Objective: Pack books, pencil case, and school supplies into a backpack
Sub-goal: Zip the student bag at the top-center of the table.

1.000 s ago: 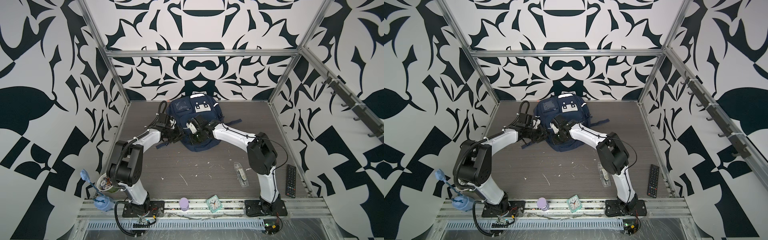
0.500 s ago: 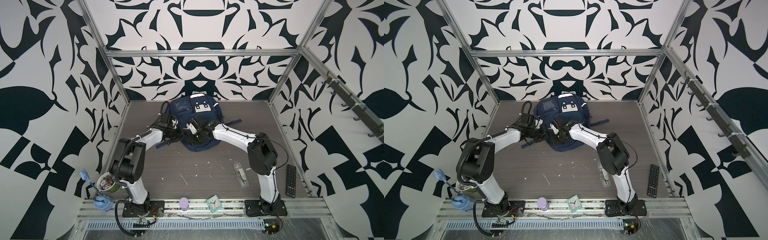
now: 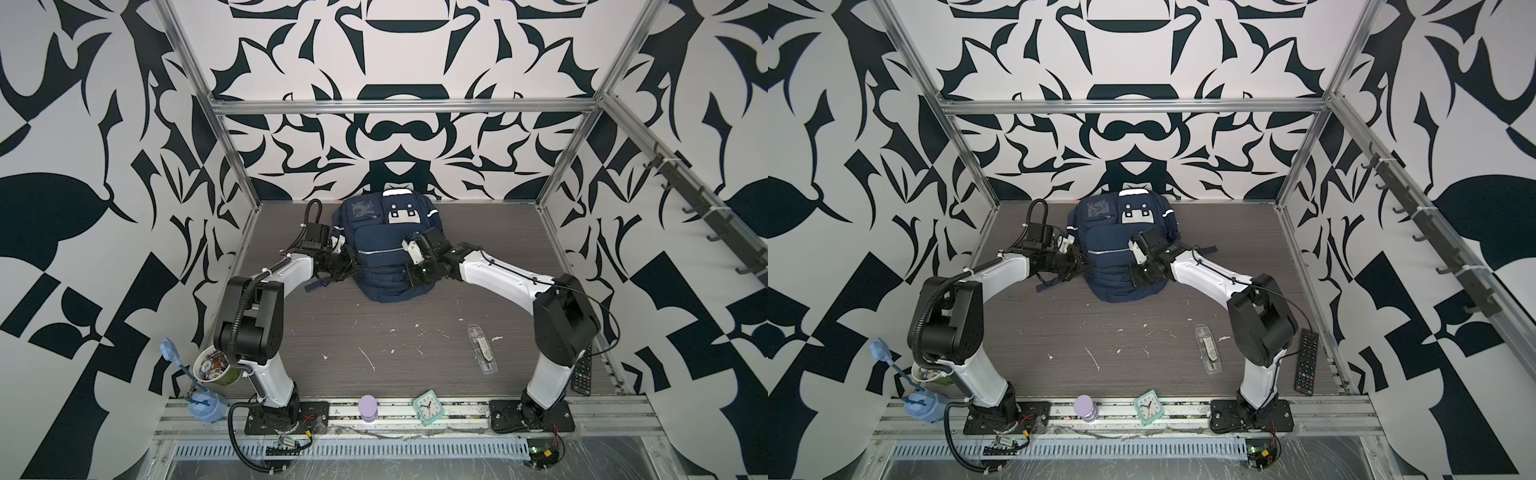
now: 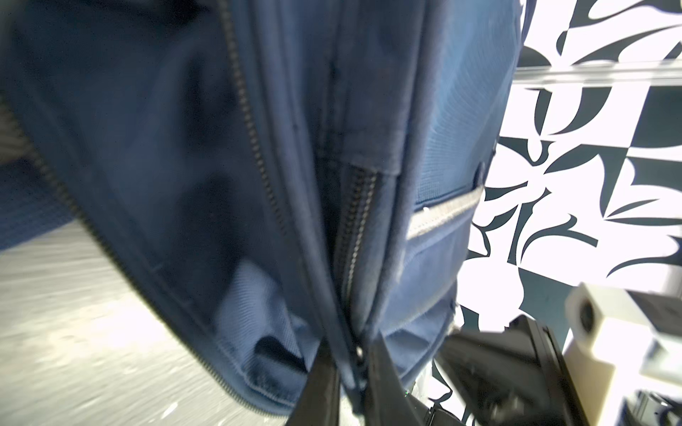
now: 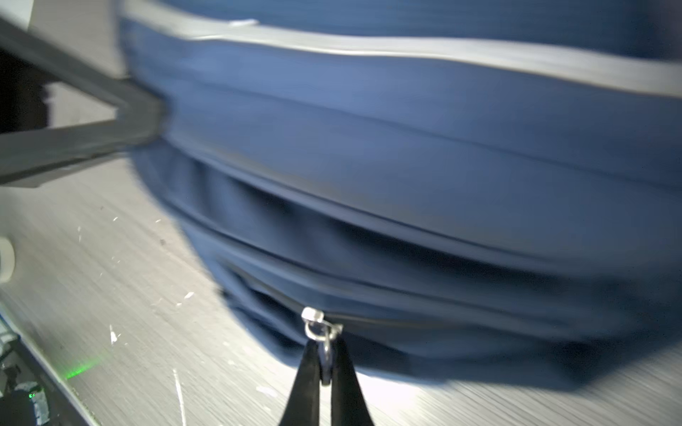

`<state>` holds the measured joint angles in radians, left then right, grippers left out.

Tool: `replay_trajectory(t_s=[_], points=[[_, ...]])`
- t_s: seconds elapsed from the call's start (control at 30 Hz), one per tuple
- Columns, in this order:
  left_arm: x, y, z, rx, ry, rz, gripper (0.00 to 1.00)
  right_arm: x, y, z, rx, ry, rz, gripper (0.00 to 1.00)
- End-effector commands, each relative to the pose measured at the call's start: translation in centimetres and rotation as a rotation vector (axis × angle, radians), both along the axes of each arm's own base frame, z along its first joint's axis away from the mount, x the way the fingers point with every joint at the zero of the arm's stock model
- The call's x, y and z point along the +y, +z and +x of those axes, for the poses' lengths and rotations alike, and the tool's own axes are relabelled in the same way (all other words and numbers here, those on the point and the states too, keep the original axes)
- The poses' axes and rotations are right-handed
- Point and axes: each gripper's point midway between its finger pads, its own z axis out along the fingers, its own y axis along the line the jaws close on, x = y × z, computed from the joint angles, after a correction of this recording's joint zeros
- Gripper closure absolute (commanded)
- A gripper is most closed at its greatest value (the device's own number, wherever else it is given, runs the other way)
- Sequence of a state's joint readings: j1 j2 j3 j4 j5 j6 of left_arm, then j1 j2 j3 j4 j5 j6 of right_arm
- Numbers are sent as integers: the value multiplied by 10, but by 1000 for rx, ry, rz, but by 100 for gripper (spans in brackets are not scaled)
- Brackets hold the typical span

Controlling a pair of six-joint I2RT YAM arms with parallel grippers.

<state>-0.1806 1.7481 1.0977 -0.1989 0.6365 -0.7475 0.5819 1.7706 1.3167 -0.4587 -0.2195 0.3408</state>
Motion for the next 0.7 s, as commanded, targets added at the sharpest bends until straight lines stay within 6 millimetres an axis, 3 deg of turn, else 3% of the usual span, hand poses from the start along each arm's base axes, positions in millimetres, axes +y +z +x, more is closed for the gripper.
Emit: replay_trajectory(t_s=[0.0,0.07,0.33,0.53,0.67], points=[[34,-9,31,-41,119,90,88,-43,10,0,6,-84,-40,100],[33,-11,35,-40,128,82,87,-46,9,-2,12,-87,-49,100],[18,-8,62,-46,126,63,79,10,15,-17,-11,28,-21,100],[5,23,84,-98,110,22,53,58,17,-22,-22,108,-6,100],[-5,37,74,-118,61,37,48,80,14,-16,-20,133,4,100]])
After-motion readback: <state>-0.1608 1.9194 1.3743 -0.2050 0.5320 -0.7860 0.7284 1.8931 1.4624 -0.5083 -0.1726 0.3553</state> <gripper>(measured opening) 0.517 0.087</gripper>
